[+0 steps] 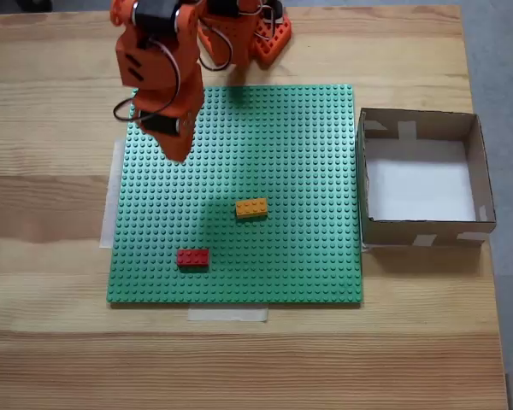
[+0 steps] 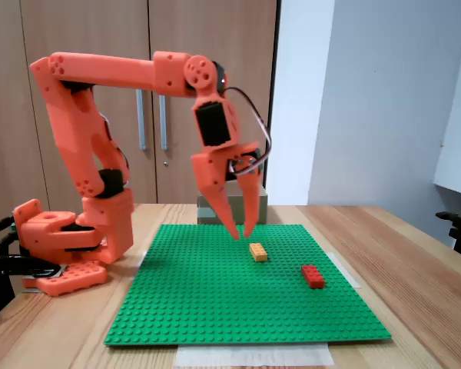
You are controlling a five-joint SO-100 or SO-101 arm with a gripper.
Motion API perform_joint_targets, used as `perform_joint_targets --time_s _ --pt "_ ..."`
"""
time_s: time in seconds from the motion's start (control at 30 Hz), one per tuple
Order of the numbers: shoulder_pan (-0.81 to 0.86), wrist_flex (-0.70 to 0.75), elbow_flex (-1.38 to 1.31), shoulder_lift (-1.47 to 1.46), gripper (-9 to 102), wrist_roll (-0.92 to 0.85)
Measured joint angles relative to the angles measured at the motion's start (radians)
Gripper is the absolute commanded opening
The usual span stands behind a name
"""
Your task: Pick the red lego block and put it in the box.
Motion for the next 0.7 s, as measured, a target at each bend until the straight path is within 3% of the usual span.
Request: perform_joint_targets --time_s 0.7 --pt "0.02 0.064 -0.469 -0.457 14 -0.026"
